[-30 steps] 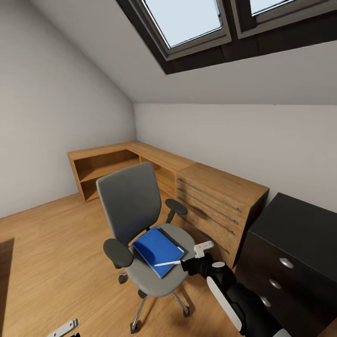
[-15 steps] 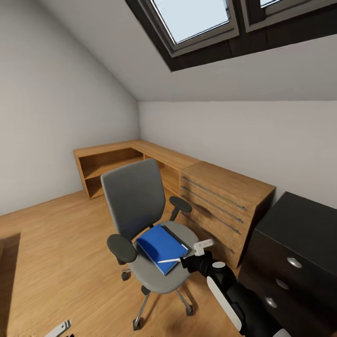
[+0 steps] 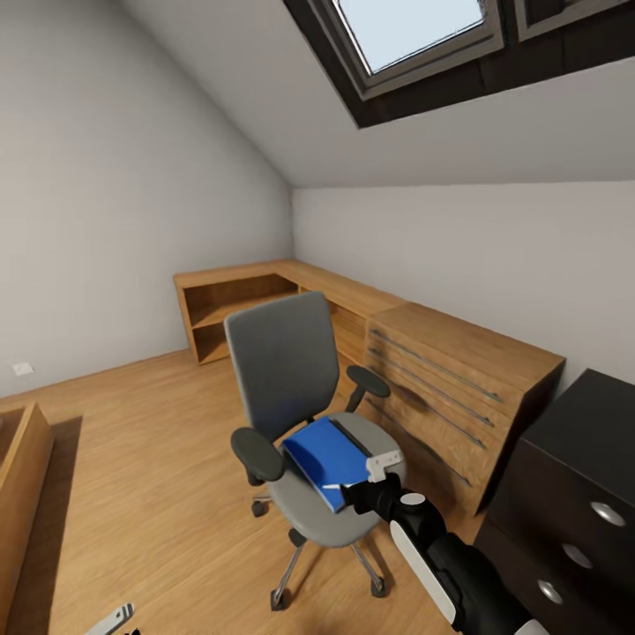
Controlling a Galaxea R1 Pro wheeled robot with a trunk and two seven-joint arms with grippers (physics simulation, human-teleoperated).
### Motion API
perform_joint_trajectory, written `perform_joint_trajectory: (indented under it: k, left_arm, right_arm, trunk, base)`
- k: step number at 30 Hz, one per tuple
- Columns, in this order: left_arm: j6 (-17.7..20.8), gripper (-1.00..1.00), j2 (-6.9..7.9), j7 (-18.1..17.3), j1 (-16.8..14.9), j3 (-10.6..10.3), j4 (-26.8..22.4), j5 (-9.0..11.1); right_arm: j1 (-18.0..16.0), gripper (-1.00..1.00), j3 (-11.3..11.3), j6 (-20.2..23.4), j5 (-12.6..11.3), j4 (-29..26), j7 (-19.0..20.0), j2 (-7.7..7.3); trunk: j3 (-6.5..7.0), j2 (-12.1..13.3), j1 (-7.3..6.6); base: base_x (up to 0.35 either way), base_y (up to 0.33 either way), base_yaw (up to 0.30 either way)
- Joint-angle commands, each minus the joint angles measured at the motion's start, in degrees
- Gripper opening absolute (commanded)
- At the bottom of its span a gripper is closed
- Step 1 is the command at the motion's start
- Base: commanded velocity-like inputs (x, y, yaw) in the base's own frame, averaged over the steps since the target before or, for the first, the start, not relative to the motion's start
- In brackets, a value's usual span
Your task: In the bedroom, organize the workspace by keeping the computer under the desk, ensuring the monitor is on the desk, placing the keyboard on the desk next to the monitor, placing the mouse on the desk next to the keyboard, moving the folder from the swivel chair onto the desk next to the mouse, stacking the notebook on top of the folder with the pen on top of the notebook, and positioning the swivel chair next to the desk.
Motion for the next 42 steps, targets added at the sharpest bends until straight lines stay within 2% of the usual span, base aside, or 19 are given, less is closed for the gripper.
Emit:
perform_joint_trajectory:
  k: [1, 6, 8, 13, 24, 27, 28, 29, 30, 31, 33, 36, 42]
  left_arm:
    - [0.27, 1.0, 0.0, 0.2, -0.01, -0.05, -0.12, 0.37]
    - [0.27, 1.0, -0.02, 0.19, -0.01, -0.1, -0.12, 0.3]
    - [0.27, 1.0, 0.0, 0.17, 0.0, -0.1, -0.12, 0.29]
    - [0.19, 1.0, -0.05, 0.09, 0.0, -0.38, -0.12, -0.91]
    - [0.18, 1.0, 0.0, 0.08, -0.02, -0.38, -0.06, -1.03]
    - [0.18, 1.0, 0.0, 0.08, -0.02, -0.38, -0.05, -1.03]
    - [0.18, 1.0, 0.0, 0.08, -0.01, -0.38, -0.05, -1.03]
    - [0.18, 1.0, 0.0, 0.08, -0.02, -0.38, -0.06, -1.03]
    - [0.18, 1.0, 0.0, 0.08, -0.02, -0.38, -0.07, -1.03]
    - [0.18, 1.0, 0.0, 0.08, -0.01, -0.38, -0.08, -1.03]
    - [0.18, 1.0, 0.0, 0.08, 0.0, -0.38, -0.05, -1.03]
    - [0.18, 1.0, 0.0, 0.08, -0.02, -0.34, -0.1, -1.03]
    - [0.12, 1.0, 0.08, 0.08, 0.0, -0.23, -0.12, -1.03]
  right_arm:
    - [-0.06, 1.0, 0.19, 0.17, -0.61, -0.09, -0.53, -0.1]
    - [-0.05, 1.0, 0.18, -0.23, -0.55, -0.09, -0.52, -0.19]
    - [-0.05, 1.0, 0.22, -2.38, -0.53, 0.22, -0.6, -0.24]
    - [-0.05, 1.0, 0.18, -3.13, -0.6, 0.59, -0.71, -0.25]
    - [-0.05, 1.0, 0.0, -3.18, -0.84, 0.81, -0.09, -0.4]
    - [-0.05, 1.0, -0.2, -3.05, -0.84, 1.93, 0.58, -0.48]
    - [-0.08, 1.0, -0.39, -2.97, -0.89, 2.78, 1.86, -0.73]
    - [-0.11, 1.0, -1.01, -2.82, -0.93, 3.73, 4.68, -1.42]
    - [-0.12, 1.0, -1.42, -2.75, -0.93, 3.93, 5.8, -1.7]
    - [-0.13, 1.0, -3.29, -2.41, -0.91, 4.33, 9.26, -2.44]
    - [-0.13, 1.0, -5.61, -1.52, -0.89, 4.53, 12.18, -2.83]
    - [-0.18, 1.0, -8.76, 0.78, -0.88, 4.69, 15.23, -3.1]
    - [-0.22, 1.0, -11.13, 2.7, -0.88, 4.74, 17.79, -3.22]
  trunk:
    - [-0.25, -0.45, 0.22]
    - [-1.14, -2.45, 1.32]
    - [-1.5, -3.26, 1.76]
    - [-1.5, -3.26, 1.76]
    - [-1.5, -3.26, 1.76]
    - [-1.5, -3.26, 1.76]
    - [-1.5, -3.26, 1.76]
    - [-1.5, -3.26, 1.76]
    - [-1.5, -3.26, 1.76]
    - [-1.5, -3.26, 1.76]
    - [-1.5, -3.26, 1.76]
    - [-1.5, -3.26, 1.76]
    - [-1.5, -3.26, 1.76]
  base:
    - [0.0, 0.0, 0.06]
    - [0.0, 0.0, 0.025]
    - [0.0, 0.0, 0.003]
    - [0.043, 0.0, 0.001]
    - [0.2, 0.0, 0.0]
    - [0.024, 0.0, 0.0]
    - [0.012, 0.0, 0.0]
    - [0.006, 0.0, 0.0]
    - [0.005, 0.0, 0.0]
    - [0.003, 0.0, 0.0]
    - [0.002, 0.0, 0.0]
    - [0.0, 0.0, 0.0]
    - [0.0, 0.0, 0.0]
